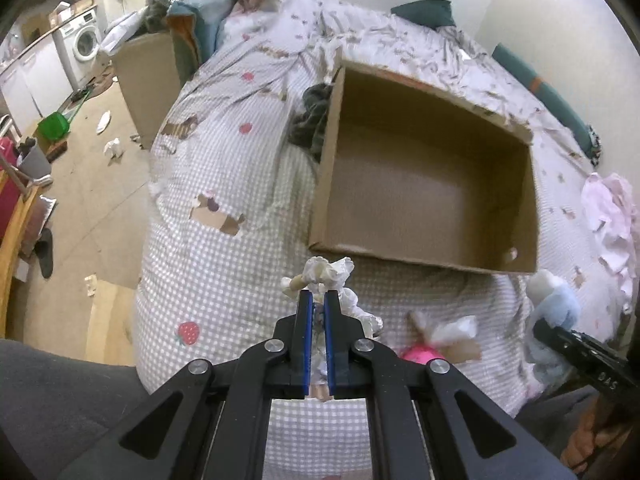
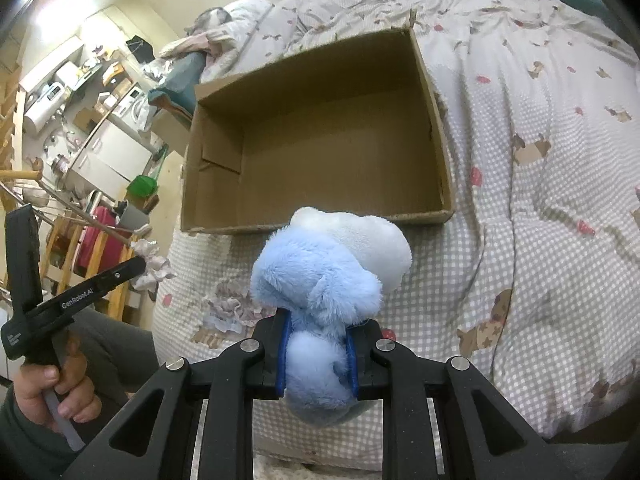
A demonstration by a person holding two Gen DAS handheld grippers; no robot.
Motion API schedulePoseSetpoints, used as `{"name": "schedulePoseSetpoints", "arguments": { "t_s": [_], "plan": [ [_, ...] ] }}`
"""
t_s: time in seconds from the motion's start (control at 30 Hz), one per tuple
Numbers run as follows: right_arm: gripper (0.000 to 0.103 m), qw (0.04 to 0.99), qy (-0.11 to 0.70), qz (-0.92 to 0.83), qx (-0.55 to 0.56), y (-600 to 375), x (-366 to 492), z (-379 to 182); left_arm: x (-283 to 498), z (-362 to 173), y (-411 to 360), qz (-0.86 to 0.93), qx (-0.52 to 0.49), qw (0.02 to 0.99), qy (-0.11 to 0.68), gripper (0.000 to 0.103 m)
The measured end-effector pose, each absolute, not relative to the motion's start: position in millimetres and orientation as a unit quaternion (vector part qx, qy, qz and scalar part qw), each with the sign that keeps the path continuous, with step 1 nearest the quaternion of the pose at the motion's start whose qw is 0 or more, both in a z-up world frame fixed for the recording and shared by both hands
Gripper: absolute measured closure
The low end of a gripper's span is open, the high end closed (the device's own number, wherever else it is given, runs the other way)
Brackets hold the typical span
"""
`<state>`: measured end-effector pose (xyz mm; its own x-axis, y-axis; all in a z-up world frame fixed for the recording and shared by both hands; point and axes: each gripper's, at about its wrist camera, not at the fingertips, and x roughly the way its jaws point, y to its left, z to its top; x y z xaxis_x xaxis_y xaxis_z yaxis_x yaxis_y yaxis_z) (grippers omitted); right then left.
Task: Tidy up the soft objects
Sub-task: 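Lift the blue plush with the right gripper while the left gripper grasps the beige scrunchie, then carry the blue plush and beige scrunchie into the box with both grippers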
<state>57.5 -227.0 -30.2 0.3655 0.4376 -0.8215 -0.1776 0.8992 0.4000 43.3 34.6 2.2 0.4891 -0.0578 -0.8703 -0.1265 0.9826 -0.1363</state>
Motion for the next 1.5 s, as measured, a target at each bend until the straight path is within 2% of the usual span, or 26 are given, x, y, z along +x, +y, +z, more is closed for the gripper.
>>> {"name": "schedulePoseSetpoints", "arguments": {
  "t_s": [0.3,0.5,0.87,1.0,1.5],
  "plan": [
    [0.080,0.849,0.478,0.184,0.129,-243.9,64.7,25.0,68.1,61.9,15.2,-0.016,-0.075,0.890,0.450,0.098],
    [0.080,0.859,0.465,0.184,0.111,-239.2,93.5,39.8,105.6,75.6,2.5,-0.019,-0.056,0.896,0.440,0.098],
    [0.080,0.855,0.472,0.176,0.123,-224.3,156.3,4.3,160.9,28.5,-15.0,-0.017,-0.030,0.885,0.464,0.098],
    [0.079,0.848,0.472,0.196,0.139,-220.9,160.6,-14.7,174.3,-0.8,-11.9,-0.015,-0.057,0.864,0.500,0.098],
    [0.079,0.842,0.504,0.165,0.099,-205.7,173.8,-51.9,181.9,-33.6,-16.6,-0.016,-0.036,0.864,0.501,0.097]
  ]
}}
